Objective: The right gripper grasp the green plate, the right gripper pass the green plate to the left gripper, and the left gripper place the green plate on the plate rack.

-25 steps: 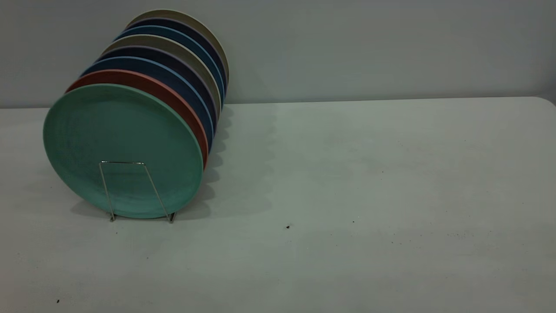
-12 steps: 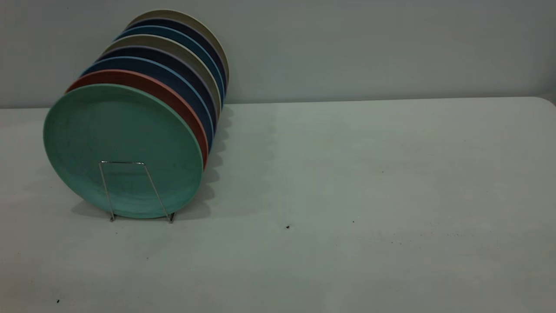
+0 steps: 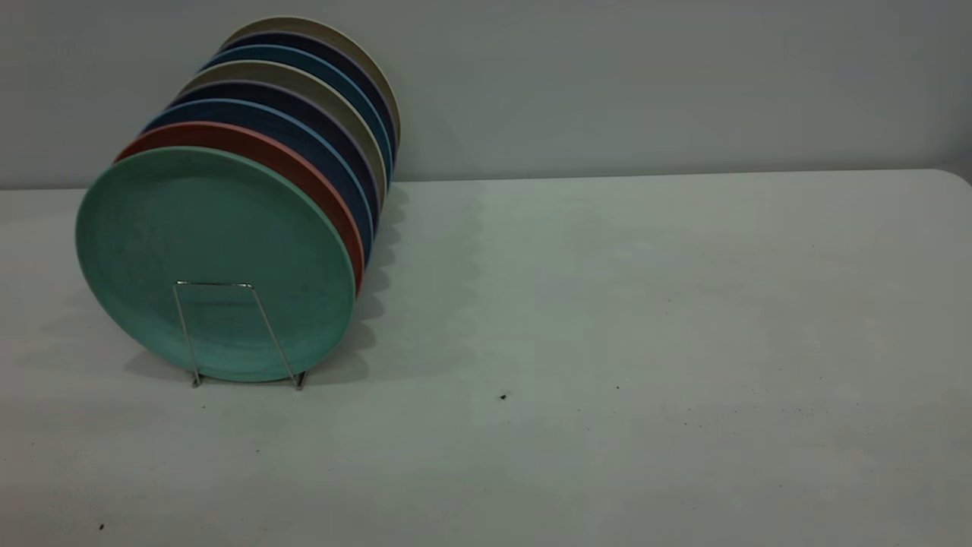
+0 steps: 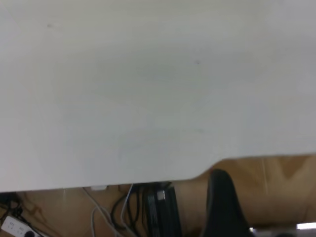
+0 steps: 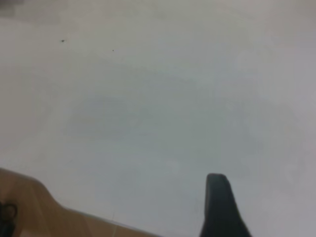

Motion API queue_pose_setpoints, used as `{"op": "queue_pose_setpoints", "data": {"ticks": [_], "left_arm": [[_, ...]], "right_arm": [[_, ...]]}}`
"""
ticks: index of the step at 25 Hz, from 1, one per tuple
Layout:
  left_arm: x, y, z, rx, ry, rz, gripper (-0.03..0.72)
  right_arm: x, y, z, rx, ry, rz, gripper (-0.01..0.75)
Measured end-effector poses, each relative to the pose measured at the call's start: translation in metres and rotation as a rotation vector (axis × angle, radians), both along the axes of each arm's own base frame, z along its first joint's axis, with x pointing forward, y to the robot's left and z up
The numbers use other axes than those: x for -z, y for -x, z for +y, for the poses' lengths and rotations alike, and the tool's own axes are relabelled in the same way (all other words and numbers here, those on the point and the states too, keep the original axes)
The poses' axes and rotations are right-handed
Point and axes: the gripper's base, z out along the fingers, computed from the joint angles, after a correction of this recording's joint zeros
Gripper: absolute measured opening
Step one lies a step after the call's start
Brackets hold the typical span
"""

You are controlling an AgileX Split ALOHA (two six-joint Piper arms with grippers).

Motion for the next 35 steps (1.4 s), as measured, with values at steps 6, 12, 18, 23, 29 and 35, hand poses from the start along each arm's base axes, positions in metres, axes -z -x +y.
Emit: {"op": "queue_pose_setpoints", "data": {"ticks": [6, 12, 18, 23, 29, 35], "left_arm": [[-0.001, 0.006, 0.001, -0.032, 0.0, -0.043, 0.495], [-0.001, 0.006, 0.001, -0.033, 0.0, -0.045, 0.495], [-0.001, 0.018, 0.0, -0.03, -0.005, -0.13, 0.495], [0.0, 0.036, -0.001, -0.026, -0.012, -0.251, 0.495], [0.0, 0.037, -0.001, -0.026, -0.012, -0.257, 0.495], [0.0, 0.037, -0.001, -0.026, -0.012, -0.257, 0.495]], "right_arm": [[0.0, 0.002, 0.0, 0.031, -0.005, -0.013, 0.476], [0.0, 0.008, 0.001, 0.145, -0.017, -0.054, 0.476], [0.001, 0.007, 0.001, 0.173, -0.018, -0.053, 0.476], [0.001, 0.007, 0.001, 0.172, -0.019, -0.05, 0.475], [0.001, 0.007, 0.001, 0.172, -0.019, -0.051, 0.475], [0.001, 0.007, 0.001, 0.172, -0.019, -0.051, 0.475]]}}
